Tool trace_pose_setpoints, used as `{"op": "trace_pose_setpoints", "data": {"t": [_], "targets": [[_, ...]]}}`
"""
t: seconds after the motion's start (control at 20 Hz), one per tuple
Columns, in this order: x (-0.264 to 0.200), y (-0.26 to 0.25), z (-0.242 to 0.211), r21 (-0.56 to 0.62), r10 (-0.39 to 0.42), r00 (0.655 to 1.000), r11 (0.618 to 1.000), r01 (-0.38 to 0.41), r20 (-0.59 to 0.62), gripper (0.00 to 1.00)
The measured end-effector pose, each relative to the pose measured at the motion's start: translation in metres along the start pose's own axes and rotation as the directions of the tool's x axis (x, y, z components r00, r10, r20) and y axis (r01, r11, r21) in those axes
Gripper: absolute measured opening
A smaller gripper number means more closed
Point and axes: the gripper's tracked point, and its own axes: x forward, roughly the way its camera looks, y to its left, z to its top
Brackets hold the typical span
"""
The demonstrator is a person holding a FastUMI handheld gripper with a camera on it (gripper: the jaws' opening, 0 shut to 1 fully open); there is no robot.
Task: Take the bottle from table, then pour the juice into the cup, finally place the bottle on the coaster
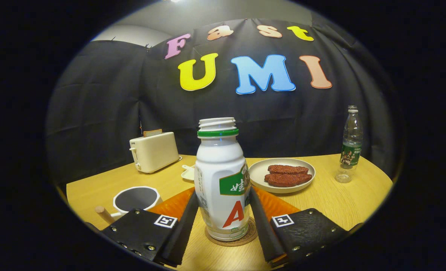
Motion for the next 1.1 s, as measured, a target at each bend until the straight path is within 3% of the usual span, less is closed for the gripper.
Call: {"op": "trace_pose_setpoints", "data": {"t": [0.15,0.4,0.7,1.1], "targets": [[-0.001,-0.001,0.0,0.028,0.01,1.0,1.0,-0.01,0.01,0.8],[-0.009,0.0,0.016,-0.013,0.004,0.998,1.0,-0.003,0.061,0.98],[-0.038,0.0,0.057,-0.063,-0.028,0.987,0.997,0.039,0.16,0.98],[-0.114,0.014,0.138,-0.15,-0.051,0.952,0.984,0.1,0.303,0.98]]}}
